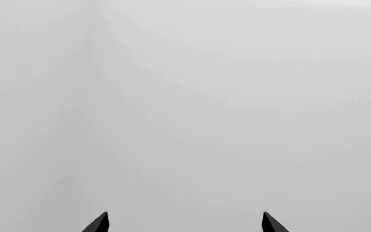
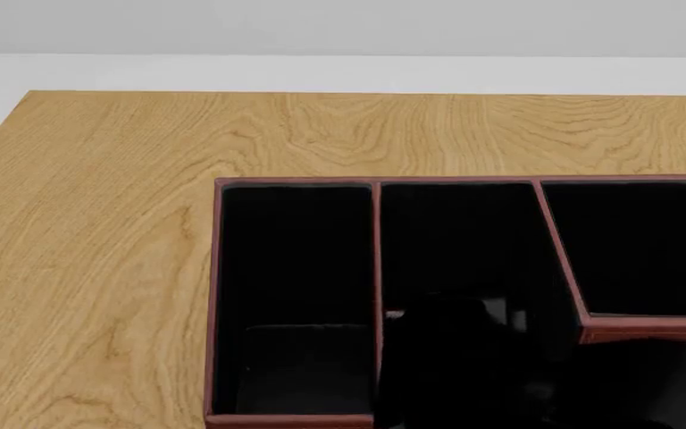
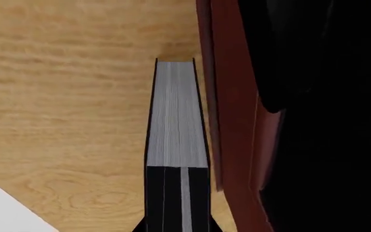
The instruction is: Pick up the book and place it in the front compartment of the caddy.
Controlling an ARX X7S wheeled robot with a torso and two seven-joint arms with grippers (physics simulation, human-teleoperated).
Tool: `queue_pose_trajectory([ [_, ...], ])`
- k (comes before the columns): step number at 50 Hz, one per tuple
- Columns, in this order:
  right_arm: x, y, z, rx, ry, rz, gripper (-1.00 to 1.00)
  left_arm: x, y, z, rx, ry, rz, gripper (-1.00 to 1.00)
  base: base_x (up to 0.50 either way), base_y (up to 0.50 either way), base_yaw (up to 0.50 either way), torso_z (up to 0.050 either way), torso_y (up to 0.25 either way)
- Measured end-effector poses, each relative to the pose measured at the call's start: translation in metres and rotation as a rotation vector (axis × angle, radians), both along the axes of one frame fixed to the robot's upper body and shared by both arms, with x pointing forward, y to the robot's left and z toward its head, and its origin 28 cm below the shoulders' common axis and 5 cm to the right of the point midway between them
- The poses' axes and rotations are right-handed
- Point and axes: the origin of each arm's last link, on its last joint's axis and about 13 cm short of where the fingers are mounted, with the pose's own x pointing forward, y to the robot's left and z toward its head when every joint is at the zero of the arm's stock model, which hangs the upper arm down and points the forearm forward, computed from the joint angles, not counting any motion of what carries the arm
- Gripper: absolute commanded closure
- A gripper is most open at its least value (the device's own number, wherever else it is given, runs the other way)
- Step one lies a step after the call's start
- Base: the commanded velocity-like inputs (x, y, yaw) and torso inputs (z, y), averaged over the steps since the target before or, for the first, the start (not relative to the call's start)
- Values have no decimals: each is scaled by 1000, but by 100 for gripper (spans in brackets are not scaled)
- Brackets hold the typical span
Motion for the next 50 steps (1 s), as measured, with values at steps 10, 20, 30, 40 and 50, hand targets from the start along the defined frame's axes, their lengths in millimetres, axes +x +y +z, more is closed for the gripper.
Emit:
queue_pose_trajectory([
  [10, -13, 1, 19, 10, 6, 2, 100, -1, 0, 1, -6, -7, -3, -100, 0, 0, 0, 0, 0],
  [20, -29, 5, 42, 25, 10, 19, 100, -2, 0, 2, -10, -13, -9, -100, 0, 0, 0, 0, 0],
  [30, -46, 9, 68, 39, 8, 40, 100, -4, 0, 3, -13, -20, -12, -100, 0, 0, 0, 0, 1],
  [40, -60, 12, 97, 55, -29, 67, 100, -4, 0, 3, -13, -23, -19, -100, 0, 0, 0, 0, 1],
  [50, -74, 18, 135, 61, -73, 96, 100, -4, -1, 3, -14, -24, -25, -100, 0, 0, 0, 0, 1],
])
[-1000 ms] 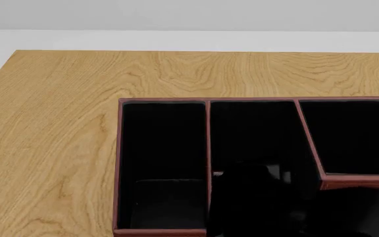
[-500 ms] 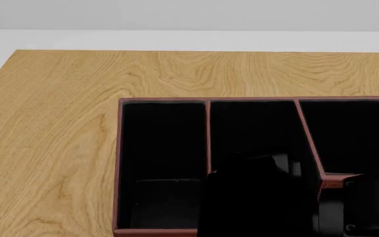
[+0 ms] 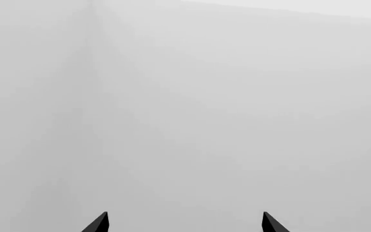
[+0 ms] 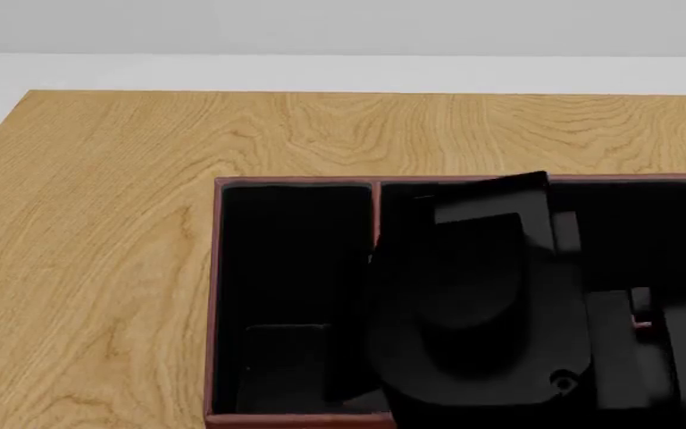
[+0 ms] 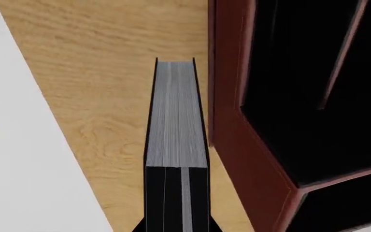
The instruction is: Pick up the book and place it in the front compartment of the caddy.
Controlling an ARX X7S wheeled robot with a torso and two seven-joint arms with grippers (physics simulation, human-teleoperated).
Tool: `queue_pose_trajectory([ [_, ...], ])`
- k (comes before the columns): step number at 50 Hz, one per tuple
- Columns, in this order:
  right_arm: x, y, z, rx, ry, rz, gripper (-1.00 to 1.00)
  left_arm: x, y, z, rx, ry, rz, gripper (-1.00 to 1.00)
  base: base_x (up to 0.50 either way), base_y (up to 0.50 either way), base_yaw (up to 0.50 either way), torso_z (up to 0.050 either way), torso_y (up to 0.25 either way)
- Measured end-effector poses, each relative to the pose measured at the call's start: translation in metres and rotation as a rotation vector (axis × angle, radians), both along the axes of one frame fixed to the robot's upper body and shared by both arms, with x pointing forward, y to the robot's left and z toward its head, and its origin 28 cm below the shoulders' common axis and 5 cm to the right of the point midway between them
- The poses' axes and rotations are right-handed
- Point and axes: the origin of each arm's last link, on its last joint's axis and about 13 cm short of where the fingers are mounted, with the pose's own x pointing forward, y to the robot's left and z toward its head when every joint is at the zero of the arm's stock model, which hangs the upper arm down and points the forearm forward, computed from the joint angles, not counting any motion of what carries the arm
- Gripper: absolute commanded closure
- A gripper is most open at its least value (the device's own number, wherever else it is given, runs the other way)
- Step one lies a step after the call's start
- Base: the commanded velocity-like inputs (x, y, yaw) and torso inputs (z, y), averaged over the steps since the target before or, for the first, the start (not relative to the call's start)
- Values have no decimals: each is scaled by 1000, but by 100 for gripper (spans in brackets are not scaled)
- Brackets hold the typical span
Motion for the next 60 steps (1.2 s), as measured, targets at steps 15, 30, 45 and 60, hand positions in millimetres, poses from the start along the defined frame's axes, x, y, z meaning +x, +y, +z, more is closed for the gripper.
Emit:
queue_pose_trajectory([
  [15, -19, 14, 59, -7, -77, 40, 100, -2, 0, 1, -7, -7, -9, -100, 0, 0, 0, 0, 1],
  [30, -24, 32, 98, 0, -166, 78, 100, -3, 1, 1, -17, -14, -16, -100, 0, 0, 0, 0, 1],
  [45, -13, 43, 122, 14, -233, 93, 100, -4, 1, 2, -22, -17, -18, -100, 0, 0, 0, 0, 1],
  [60, 2, 48, 145, 21, -301, 96, 100, -5, 2, 2, -23, -22, -17, -100, 0, 0, 0, 0, 1],
])
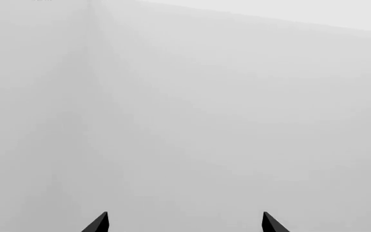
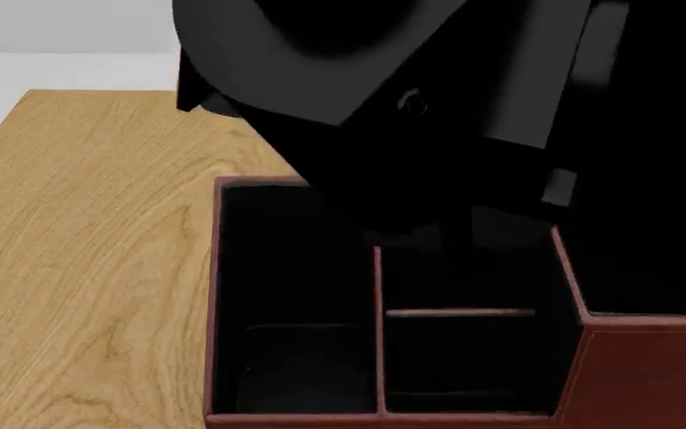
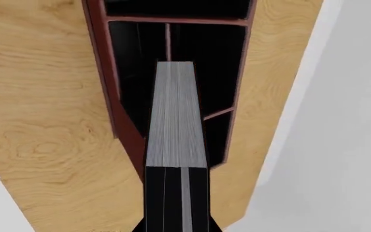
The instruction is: Pick up the book and place it in the front compartment of the caddy.
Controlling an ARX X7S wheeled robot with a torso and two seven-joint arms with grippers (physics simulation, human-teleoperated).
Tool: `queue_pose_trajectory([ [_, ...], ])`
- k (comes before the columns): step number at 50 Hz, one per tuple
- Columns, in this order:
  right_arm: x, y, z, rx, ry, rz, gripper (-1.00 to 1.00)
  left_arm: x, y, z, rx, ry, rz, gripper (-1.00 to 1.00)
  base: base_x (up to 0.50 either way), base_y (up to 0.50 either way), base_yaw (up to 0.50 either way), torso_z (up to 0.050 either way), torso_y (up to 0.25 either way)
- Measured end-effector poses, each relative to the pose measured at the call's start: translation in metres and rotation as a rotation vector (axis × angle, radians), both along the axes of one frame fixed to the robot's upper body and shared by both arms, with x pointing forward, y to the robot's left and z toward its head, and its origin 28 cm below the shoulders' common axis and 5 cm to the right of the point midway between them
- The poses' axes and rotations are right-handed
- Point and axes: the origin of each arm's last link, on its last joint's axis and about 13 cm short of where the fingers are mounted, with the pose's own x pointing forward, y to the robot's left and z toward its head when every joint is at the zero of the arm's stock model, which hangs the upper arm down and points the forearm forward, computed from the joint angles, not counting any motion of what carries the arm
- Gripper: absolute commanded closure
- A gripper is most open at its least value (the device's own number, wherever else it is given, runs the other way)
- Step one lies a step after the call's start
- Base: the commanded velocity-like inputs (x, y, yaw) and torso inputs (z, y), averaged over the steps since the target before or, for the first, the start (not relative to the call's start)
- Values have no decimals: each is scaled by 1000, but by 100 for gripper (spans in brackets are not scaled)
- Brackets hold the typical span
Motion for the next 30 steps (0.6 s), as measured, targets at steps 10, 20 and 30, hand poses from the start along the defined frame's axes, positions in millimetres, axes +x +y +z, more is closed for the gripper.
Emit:
queue_pose_trajectory([
  [10, 8, 4, 10, -9, -23, 3, 100, -1, 0, 0, -1, -2, 3, -100, 0, 0, 0, 0, 1],
  [20, 14, 8, 11, -18, -17, 8, 100, -2, 1, 1, -3, -4, 7, -100, 0, 0, 0, 0, 1],
  [30, 29, 12, -1, -23, 4, 20, 100, -2, 2, 1, -4, -7, 12, -100, 0, 0, 0, 0, 1],
])
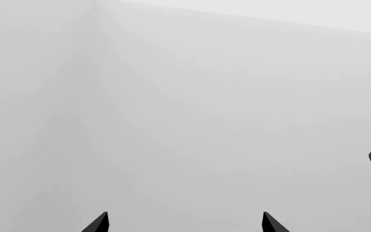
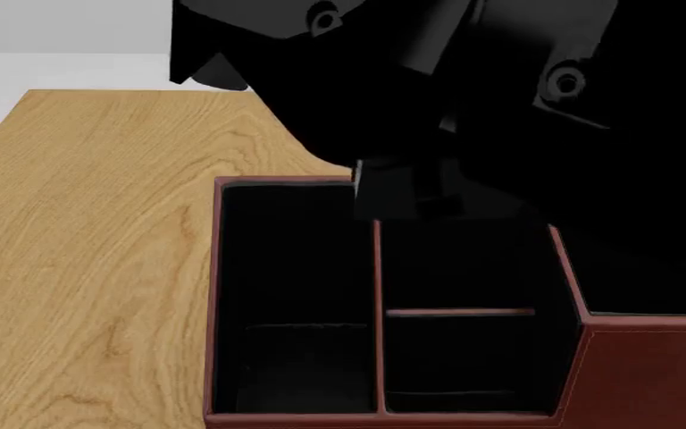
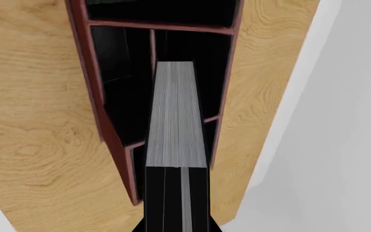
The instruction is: Pick up the book and place it in the front compartment of the caddy.
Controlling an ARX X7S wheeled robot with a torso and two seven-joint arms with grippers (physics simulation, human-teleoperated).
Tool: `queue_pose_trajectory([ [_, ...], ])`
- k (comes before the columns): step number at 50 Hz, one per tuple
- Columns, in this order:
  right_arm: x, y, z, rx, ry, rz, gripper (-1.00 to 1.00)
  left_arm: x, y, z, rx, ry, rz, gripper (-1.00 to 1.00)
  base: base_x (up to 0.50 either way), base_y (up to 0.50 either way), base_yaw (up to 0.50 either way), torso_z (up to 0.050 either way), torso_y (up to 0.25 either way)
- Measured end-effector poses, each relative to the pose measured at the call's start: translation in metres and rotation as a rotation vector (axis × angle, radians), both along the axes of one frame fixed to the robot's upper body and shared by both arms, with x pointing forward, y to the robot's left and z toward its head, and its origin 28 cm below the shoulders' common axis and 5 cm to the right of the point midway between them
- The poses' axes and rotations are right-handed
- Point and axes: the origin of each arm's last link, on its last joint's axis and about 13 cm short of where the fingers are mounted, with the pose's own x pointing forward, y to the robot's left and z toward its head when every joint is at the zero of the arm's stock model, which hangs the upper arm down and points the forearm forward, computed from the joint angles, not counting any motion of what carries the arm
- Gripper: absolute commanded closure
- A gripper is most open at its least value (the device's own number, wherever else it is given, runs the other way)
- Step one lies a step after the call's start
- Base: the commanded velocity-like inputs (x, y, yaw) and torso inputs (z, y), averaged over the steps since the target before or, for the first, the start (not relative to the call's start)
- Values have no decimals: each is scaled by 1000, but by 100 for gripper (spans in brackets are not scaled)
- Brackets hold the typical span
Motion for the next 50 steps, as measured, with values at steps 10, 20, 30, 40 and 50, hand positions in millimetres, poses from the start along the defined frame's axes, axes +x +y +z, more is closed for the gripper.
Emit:
queue_pose_trajectory([
  [10, 16, -1, -13, -13, 12, -6, 100, -1, 1, 0, 0, -1, 5, -100, 0, 0, 0, 0, 1],
  [20, 29, -5, -20, -42, 1, -32, 100, 0, 1, 0, 0, 2, 6, -100, 0, 0, 0, 0, 2],
  [30, 41, -8, -26, -42, -17, -52, 100, 0, 1, -1, 0, 4, 6, -100, 0, 0, 0, 2, 1],
  [40, 53, -7, -35, -30, -28, -55, 100, 0, 2, -1, -2, 5, 8, -100, 0, 0, 0, 0, 1],
  [50, 62, -6, -44, -23, -38, -51, 100, -1, 2, -1, -6, 3, 11, -100, 0, 0, 0, 0, 2],
])
